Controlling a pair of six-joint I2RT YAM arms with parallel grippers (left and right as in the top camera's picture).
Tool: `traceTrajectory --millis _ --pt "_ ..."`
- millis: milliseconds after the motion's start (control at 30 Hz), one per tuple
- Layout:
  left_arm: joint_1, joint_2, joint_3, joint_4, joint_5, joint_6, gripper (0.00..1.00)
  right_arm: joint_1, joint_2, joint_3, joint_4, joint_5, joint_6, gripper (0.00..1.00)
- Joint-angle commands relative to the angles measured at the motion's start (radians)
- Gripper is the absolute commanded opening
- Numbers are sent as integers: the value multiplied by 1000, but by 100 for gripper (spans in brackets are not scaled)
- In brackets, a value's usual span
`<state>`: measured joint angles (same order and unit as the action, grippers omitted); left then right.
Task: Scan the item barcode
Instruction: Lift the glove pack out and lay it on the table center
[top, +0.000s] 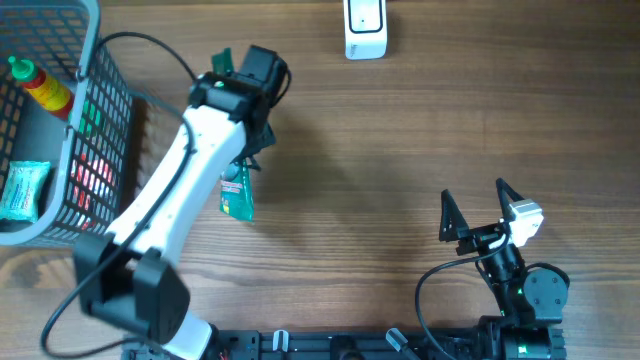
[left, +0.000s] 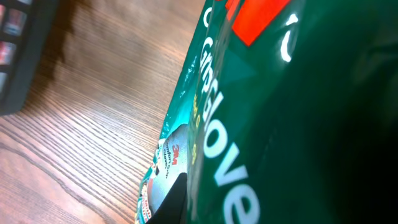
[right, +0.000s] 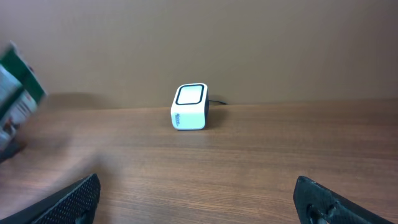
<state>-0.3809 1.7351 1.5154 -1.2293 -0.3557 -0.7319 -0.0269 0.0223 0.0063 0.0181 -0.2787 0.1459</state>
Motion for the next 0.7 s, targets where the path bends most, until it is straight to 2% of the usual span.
traceTrajectory --millis 0,167,367,600,667 --pt "-35 112 -6 11 -39 -21 4 8 -5 -1 3 16 11 100" --pt "-74 224 -6 38 -39 -21 4 8 -5 -1 3 16 11 100" --pt "-112 268 -18 61 -39 -21 4 8 -5 -1 3 16 11 100" --pt "-116 268 -42 75 -39 -21 30 8 -5 -1 3 16 11 100" --pt "-116 268 -42 79 -39 -21 34 8 -5 -1 3 16 11 99"
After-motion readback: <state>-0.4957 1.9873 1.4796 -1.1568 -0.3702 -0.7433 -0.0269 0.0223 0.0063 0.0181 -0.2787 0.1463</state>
